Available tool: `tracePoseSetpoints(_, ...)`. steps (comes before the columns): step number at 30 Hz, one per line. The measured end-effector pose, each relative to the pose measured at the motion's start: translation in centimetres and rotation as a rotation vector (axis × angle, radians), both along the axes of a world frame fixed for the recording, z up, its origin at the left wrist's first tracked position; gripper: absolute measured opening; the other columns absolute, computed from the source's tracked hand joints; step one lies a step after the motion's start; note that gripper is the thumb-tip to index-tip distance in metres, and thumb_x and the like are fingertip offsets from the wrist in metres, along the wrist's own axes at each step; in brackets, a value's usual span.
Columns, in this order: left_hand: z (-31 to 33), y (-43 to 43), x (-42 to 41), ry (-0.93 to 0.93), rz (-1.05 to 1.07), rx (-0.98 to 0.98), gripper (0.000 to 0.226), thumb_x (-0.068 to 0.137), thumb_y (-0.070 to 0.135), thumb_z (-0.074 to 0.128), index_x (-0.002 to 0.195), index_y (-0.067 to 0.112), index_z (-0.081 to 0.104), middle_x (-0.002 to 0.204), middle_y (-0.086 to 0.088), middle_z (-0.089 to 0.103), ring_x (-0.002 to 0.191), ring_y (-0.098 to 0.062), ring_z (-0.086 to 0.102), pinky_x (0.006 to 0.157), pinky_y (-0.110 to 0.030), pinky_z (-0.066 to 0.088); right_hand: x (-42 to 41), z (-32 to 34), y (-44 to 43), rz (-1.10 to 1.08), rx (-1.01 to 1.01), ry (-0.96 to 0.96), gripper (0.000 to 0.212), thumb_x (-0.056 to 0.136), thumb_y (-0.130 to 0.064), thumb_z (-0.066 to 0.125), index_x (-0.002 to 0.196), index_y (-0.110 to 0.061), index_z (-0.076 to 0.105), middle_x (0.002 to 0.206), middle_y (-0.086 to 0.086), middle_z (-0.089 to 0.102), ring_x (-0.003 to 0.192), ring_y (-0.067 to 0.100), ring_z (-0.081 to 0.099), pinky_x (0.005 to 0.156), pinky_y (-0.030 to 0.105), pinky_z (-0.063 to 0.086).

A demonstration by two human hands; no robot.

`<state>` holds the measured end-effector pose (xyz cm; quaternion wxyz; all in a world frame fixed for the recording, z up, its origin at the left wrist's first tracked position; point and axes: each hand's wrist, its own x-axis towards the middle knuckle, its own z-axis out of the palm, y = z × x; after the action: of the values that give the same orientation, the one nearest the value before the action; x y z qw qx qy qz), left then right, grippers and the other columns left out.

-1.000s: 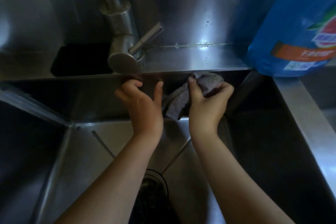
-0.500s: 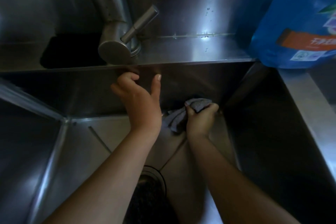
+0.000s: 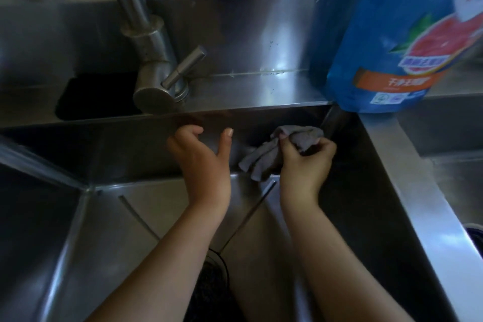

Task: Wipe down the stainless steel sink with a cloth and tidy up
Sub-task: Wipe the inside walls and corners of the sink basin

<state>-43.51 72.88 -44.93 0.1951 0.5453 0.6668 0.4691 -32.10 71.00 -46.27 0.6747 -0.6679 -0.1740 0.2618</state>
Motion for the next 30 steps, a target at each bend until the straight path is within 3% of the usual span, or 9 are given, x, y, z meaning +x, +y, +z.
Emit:
tracePoseSetpoints(3,0.3,-0.5,1.9,0.038,-0.076,0.017,0.045,0.079,0.034,0.067,0.108,0.009,0.044,0.106,0.001,0.03,0.095,-0.022,0.046,0.083,-0.043,0.047,0.9,2.4,0.0,-0.049,0.107,-0.007,0.035,0.075,-0.012,0.075,0.095,-0.02,0.046,0.093,-0.006,0.059,0.082,-0.006,0.058,0.067,0.0,0.044)
tracePoseSetpoints(7,0.6,0.2,3.8,0.027,-0.032,0.043,0.044,0.078,0.031,0.069,0.102,0.004,0.044,0.104,-0.003,0.028,0.093,-0.033,0.046,0.08,-0.041,0.043,1.2,3.5,0.4,-0.014,0.168,-0.037,0.035,0.077,-0.013,0.073,0.09,-0.026,0.044,0.093,-0.009,0.057,0.079,-0.016,0.056,0.065,-0.001,0.041)
tracePoseSetpoints(11,0.4,0.5,4.6,-0.001,0.033,0.049,0.045,0.077,0.025,0.072,0.101,-0.001,0.044,0.105,-0.009,0.032,0.091,-0.033,0.046,0.08,-0.033,0.036,1.0,3.0,1.2,-0.029,0.129,-0.079,0.037,0.078,-0.017,0.073,0.088,-0.03,0.041,0.097,-0.003,0.058,0.089,0.001,0.058,0.073,0.003,0.043)
tracePoseSetpoints(15,0.1,0.6,4.9,0.005,0.051,0.064,0.045,0.076,0.021,0.073,0.099,-0.005,0.045,0.108,-0.022,0.039,0.091,-0.036,0.045,0.078,-0.029,0.032,0.9,1.9,1.3,-0.025,0.096,-0.102,0.037,0.079,-0.017,0.072,0.097,-0.03,0.042,0.105,-0.004,0.057,0.099,0.006,0.058,0.087,0.02,0.047)
tracePoseSetpoints(20,-0.2,0.5,4.9,-0.015,0.045,0.049,0.045,0.078,0.025,0.07,0.103,-0.001,0.043,0.107,-0.008,0.03,0.092,-0.033,0.045,0.082,-0.037,0.041,0.8,-0.4,1.2,0.011,0.015,-0.112,0.043,0.079,-0.02,0.07,0.095,-0.043,0.037,0.102,-0.018,0.051,0.104,0.003,0.054,0.094,0.03,0.048)
tracePoseSetpoints(23,-0.3,0.5,4.9,-0.013,0.047,0.06,0.045,0.078,0.025,0.07,0.103,-0.002,0.043,0.107,-0.009,0.031,0.091,-0.03,0.044,0.082,-0.036,0.039,0.9,-2.9,1.2,0.014,-0.082,-0.122,0.039,0.081,-0.018,0.069,0.108,-0.029,0.044,0.105,-0.021,0.046,0.104,0.001,0.048,0.091,0.016,0.04)
tracePoseSetpoints(26,-0.4,0.5,5.0,-0.002,0.041,0.063,0.044,0.079,0.026,0.069,0.103,-0.002,0.043,0.107,-0.01,0.032,0.09,-0.031,0.045,0.08,-0.033,0.038,0.9,-4.9,1.2,-0.001,-0.205,-0.2,0.028,0.083,-0.01,0.066,0.103,-0.016,0.047,0.105,-0.006,0.048,0.097,-0.001,0.044,0.078,-0.004,0.027)
tracePoseSetpoints(28,-0.5,0.5,5.1,0.01,0.048,0.064,0.044,0.079,0.026,0.069,0.102,-0.003,0.044,0.109,-0.014,0.035,0.089,-0.029,0.044,0.079,-0.03,0.036,1.0,-5.9,0.9,0.041,-0.293,-0.191,0.012,0.089,-0.01,0.057,0.096,-0.014,0.048,0.103,0.0,0.051,0.09,-0.003,0.041,0.078,0.002,0.03)
tracePoseSetpoints(30,-0.5,0.4,5.0,0.012,0.049,0.08,0.044,0.079,0.024,0.069,0.101,-0.005,0.045,0.109,-0.021,0.038,0.085,-0.023,0.039,0.076,-0.023,0.032,1.0,-6.6,0.4,0.093,-0.338,-0.231,0.022,0.09,-0.017,0.053,0.11,-0.008,0.046,0.105,0.009,0.055,0.089,0.012,0.048,0.079,0.022,0.036)
